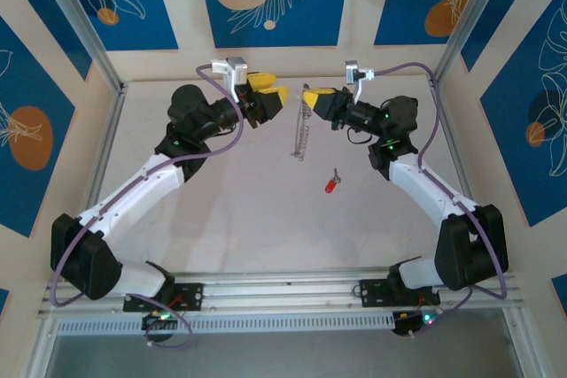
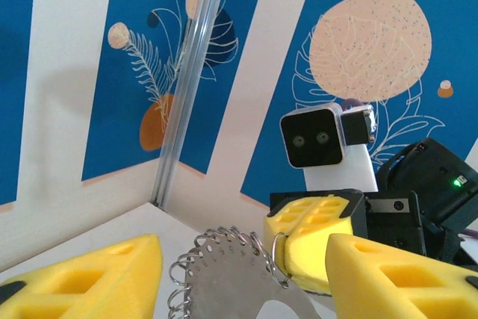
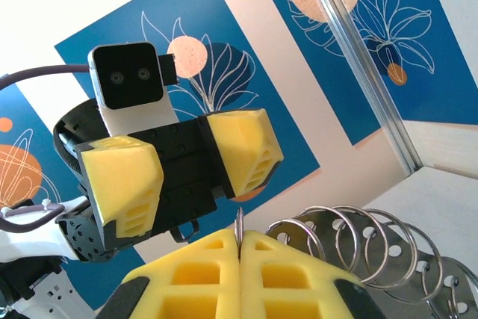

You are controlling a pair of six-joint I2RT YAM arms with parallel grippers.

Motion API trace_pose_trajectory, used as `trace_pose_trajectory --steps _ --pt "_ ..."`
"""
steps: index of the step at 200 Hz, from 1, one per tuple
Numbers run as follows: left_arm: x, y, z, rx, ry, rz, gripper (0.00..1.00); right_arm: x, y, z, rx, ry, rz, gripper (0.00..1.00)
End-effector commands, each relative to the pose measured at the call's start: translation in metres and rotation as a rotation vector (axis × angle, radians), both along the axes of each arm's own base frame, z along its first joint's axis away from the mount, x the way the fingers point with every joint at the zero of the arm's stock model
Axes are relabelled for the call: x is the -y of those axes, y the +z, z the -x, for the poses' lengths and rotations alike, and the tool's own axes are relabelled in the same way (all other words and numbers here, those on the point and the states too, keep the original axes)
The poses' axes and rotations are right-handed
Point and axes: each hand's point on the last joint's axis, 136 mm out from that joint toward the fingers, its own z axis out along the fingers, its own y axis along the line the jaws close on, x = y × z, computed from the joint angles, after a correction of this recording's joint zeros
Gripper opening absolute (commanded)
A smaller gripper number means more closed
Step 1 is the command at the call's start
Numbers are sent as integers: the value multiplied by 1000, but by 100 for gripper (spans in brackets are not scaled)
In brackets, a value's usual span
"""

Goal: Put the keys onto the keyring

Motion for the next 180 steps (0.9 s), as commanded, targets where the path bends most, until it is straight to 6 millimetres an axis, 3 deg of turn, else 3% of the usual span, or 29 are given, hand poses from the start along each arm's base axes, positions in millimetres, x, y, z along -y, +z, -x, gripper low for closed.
trace_pose_trajectory --steps 1,79,138,180 --pt "3 -3 -1 -40 -30 18 59 7 14 7 51 -10 -38 0" --pt "25 -12 9 -95 -256 114 52 10 18 6 46 -16 -55 0" --pt "23 -11 -4 -156 -343 291 44 10 18 5 43 -19 -60 0" --pt "25 -12 -8 -173 -370 324 39 10 17 5 39 -21 -61 0"
